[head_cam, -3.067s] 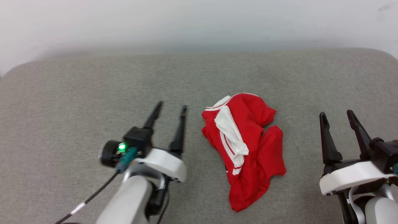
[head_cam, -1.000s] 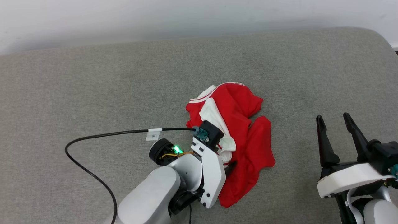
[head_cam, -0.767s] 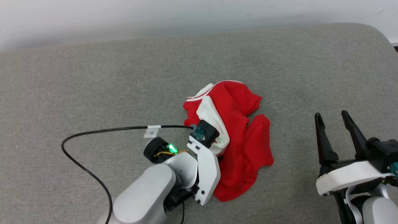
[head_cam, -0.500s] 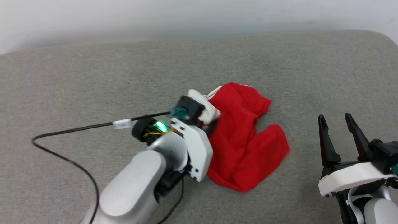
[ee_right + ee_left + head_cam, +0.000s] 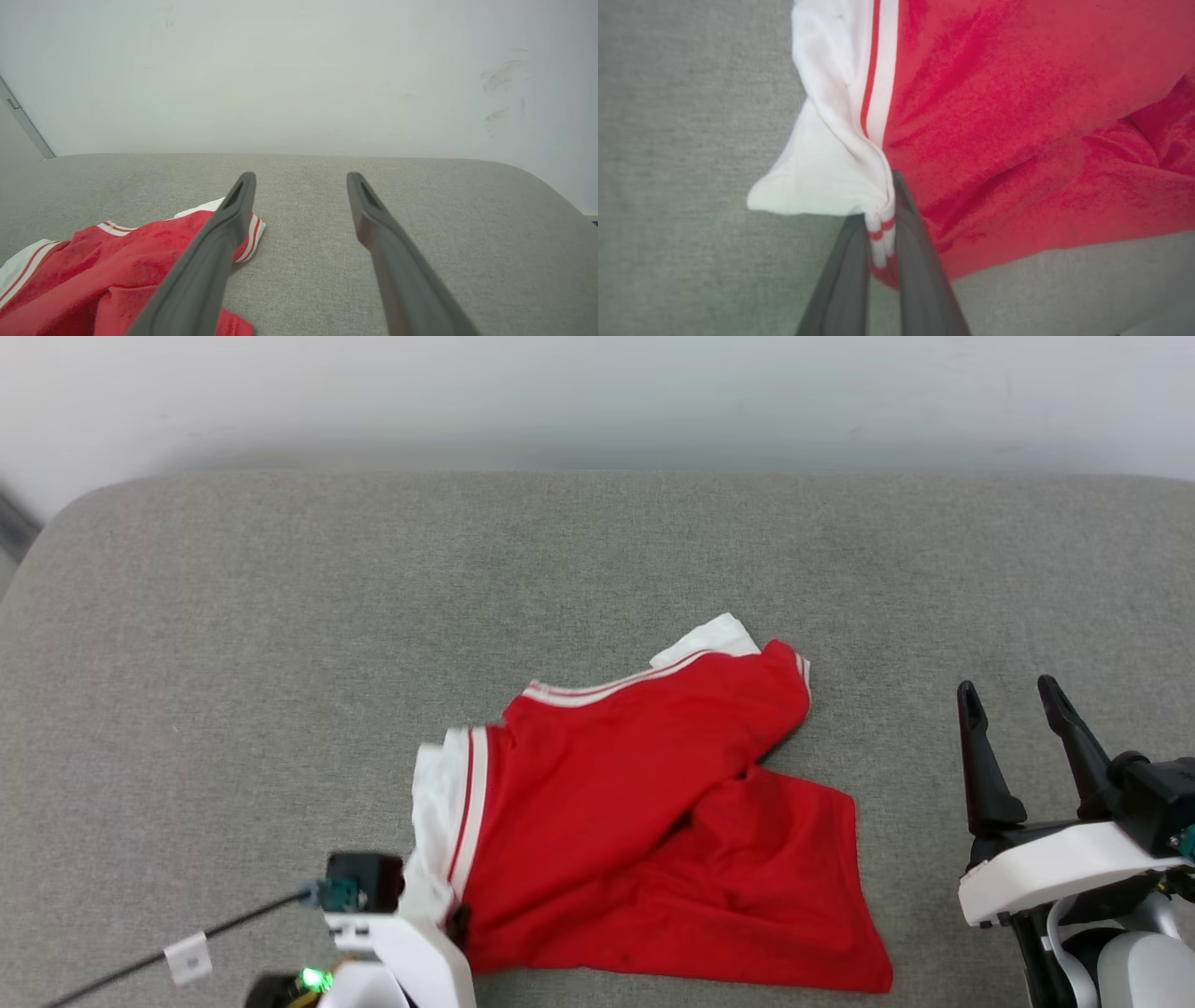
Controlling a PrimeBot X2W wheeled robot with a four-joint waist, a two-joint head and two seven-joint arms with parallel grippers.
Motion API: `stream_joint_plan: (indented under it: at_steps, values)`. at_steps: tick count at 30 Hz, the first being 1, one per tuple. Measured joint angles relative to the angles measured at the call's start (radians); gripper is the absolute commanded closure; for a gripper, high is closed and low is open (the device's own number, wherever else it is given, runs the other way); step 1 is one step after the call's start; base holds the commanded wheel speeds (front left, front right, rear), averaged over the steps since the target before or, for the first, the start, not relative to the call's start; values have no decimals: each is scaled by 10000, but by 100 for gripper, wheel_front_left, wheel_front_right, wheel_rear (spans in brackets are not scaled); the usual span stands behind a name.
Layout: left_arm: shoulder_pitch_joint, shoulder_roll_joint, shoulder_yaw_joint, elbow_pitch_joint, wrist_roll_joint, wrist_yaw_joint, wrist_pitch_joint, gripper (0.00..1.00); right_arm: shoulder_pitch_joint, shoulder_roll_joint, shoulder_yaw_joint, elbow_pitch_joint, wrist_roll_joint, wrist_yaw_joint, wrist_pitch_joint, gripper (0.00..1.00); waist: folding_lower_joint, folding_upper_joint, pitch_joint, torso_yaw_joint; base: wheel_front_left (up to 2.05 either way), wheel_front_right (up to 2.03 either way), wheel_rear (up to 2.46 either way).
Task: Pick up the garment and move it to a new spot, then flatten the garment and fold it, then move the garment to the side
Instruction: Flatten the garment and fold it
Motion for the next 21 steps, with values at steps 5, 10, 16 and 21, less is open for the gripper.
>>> stream_joint_plan:
  at_steps: [5, 10, 16, 21]
  values:
    - [612, -525, -90, 518, -570, -123, -144, 0, 23, 0, 23, -44, -44, 0, 79, 0, 0, 0, -97, 28, 0, 0, 0]
    - [427, -656, 136, 652, -40, 40, -1524, 0, 198, 0, -15, -50, -190, 0, 174, 0, 0, 0, -378, 25, 0, 0, 0]
    - [-61, -527, 483, -23, 945, 439, -3321, 0, 395, -2, -58, -123, -242, 0, 301, 0, 0, 0, -841, -22, 0, 0, 0]
    - [-186, -176, 775, -552, 1622, 646, -4637, 0, 587, 0, -82, -198, -257, 0, 420, 0, 0, 0, -1170, -83, 0, 0, 0]
